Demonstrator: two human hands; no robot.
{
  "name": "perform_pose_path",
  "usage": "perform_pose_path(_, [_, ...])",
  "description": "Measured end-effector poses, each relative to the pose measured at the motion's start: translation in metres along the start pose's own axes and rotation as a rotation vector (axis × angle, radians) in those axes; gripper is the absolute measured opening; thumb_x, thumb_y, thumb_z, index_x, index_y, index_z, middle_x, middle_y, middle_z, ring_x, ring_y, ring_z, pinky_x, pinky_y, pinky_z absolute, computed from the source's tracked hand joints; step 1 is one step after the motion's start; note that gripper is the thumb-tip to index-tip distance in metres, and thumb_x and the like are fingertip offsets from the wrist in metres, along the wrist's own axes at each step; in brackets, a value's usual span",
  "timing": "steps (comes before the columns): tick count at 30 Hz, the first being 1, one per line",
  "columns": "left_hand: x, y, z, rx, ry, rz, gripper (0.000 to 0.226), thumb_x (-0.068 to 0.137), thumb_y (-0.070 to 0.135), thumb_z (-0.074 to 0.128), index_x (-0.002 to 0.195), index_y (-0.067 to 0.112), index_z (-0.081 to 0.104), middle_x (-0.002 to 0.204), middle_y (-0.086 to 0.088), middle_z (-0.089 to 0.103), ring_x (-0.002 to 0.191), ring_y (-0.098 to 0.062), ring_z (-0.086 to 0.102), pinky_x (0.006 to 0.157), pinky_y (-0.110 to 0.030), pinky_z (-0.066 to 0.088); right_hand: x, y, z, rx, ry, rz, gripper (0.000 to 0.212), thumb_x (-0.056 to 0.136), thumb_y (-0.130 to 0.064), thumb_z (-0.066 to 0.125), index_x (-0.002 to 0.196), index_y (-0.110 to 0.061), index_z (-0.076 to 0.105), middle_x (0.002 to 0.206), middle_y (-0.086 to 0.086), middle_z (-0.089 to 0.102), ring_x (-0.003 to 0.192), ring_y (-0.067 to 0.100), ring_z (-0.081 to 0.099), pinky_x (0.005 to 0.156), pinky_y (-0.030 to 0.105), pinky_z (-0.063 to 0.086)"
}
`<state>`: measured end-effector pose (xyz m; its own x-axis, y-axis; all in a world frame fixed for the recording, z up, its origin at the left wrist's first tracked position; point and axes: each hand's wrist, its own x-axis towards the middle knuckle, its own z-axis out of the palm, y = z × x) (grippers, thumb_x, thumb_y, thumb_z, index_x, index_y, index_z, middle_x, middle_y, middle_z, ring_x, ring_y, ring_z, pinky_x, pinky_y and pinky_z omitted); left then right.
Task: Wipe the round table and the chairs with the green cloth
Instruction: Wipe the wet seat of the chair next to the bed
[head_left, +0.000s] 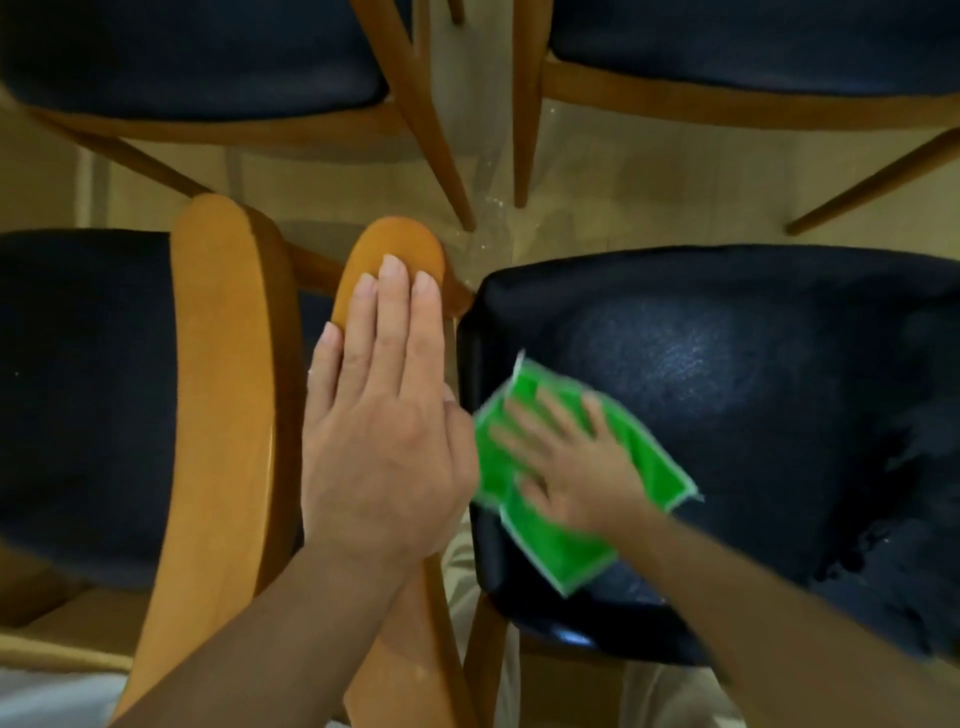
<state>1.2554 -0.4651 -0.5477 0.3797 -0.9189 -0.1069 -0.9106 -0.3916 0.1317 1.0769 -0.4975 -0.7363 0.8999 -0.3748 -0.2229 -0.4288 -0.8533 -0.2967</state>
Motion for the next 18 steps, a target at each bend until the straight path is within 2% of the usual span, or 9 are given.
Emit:
perform_pose_path(2, [0.0,0.0,0.0,0.007,-0.002,-0.002,0.063,0.092,0.025,0.034,0.15,0.011,0.014,0.158,-0.01,0.016,0.146,-0.019,0.006,0.117,-0.038,0.006,0.062,0.03,-0.018,-0.011,0.094,0.288,0.062,0.095,-0.053,0.025,0.152,-0.03,0.019,0.16,0.002,0.02,0.146,0.033,0.016,0.111,0.058,-0.003])
perform_pose_path(5, [0.001,0.001,-0.001,-0.002,-0.008,-0.005,0.063,0.093,0.024,0.035,0.15,0.011,0.013,0.158,-0.01,0.016,0.146,-0.02,0.007,0.117,-0.038,0.007,0.131,0.034,-0.034,0.067,0.083,0.668,0.065,0.094,-0.049,0.021,0.151,-0.019,0.028,0.159,0.012,0.022,0.146,0.04,0.012,0.11,0.064,-0.007])
perform_pose_path(7, [0.001,0.002,-0.001,-0.006,-0.028,-0.011,0.064,0.093,0.025,0.034,0.15,0.011,0.012,0.158,-0.01,0.014,0.146,-0.018,0.004,0.117,-0.037,0.005,0.137,0.009,-0.031,0.09,0.077,0.731,0.064,0.095,-0.045,0.025,0.151,-0.015,0.027,0.159,0.016,0.02,0.145,0.043,0.008,0.109,0.065,-0.009])
perform_pose_path(10, [0.002,0.001,0.0,0.001,-0.037,-0.004,0.066,0.091,0.029,0.033,0.151,0.013,0.009,0.159,-0.008,0.01,0.145,-0.014,-0.001,0.117,-0.033,0.0,0.075,-0.048,0.005,0.062,0.075,0.434,0.064,0.095,-0.041,0.042,0.152,-0.017,0.023,0.161,0.013,0.007,0.144,0.044,-0.01,0.109,0.065,-0.016])
perform_pose_path(12, [0.003,-0.001,0.002,0.01,-0.03,0.006,0.069,0.09,0.031,0.033,0.152,0.015,0.007,0.159,-0.006,0.009,0.145,-0.013,-0.002,0.116,-0.028,-0.004,0.002,-0.092,0.033,0.039,-0.07,0.158,0.067,0.09,-0.035,0.056,0.15,-0.022,0.032,0.161,0.005,0.007,0.141,0.044,-0.023,0.108,0.066,-0.015])
perform_pose_path(13, [0.003,-0.002,0.003,0.017,-0.033,0.003,0.069,0.09,0.032,0.032,0.152,0.016,0.005,0.16,-0.005,0.008,0.145,-0.012,-0.003,0.116,-0.026,-0.006,-0.034,-0.108,0.041,0.016,-0.167,0.045,0.066,0.087,-0.036,0.059,0.148,-0.025,0.036,0.161,0.002,0.012,0.141,0.042,-0.026,0.11,0.065,-0.008])
perform_pose_path(15, [0.005,-0.003,0.004,0.002,-0.018,-0.008,0.069,0.091,0.032,0.03,0.153,0.019,0.002,0.16,-0.004,0.006,0.146,-0.011,-0.004,0.116,-0.027,-0.006,-0.078,-0.109,0.048,0.011,-0.255,-0.052,0.066,0.087,-0.048,0.055,0.148,-0.032,0.035,0.16,-0.005,0.02,0.145,0.032,-0.018,0.115,0.057,0.01])
perform_pose_path(17, [0.003,-0.002,0.008,-0.016,0.002,0.002,0.068,0.092,0.034,0.027,0.153,0.021,0.0,0.16,-0.003,0.005,0.146,-0.013,-0.003,0.118,-0.033,-0.002,-0.083,-0.069,0.04,0.027,-0.205,-0.094,0.063,0.089,-0.055,0.046,0.148,-0.038,0.03,0.158,-0.01,0.025,0.147,0.023,0.003,0.116,0.055,0.009])
perform_pose_path(18, [0.003,-0.006,0.012,-0.003,0.0,0.006,0.067,0.092,0.037,0.023,0.153,0.023,-0.001,0.161,-0.001,0.003,0.146,-0.014,-0.002,0.118,-0.038,0.002,-0.078,-0.042,0.031,0.033,-0.141,-0.051,0.06,0.09,-0.053,0.042,0.147,-0.039,0.03,0.157,-0.01,0.026,0.147,0.023,0.013,0.116,0.055,0.007])
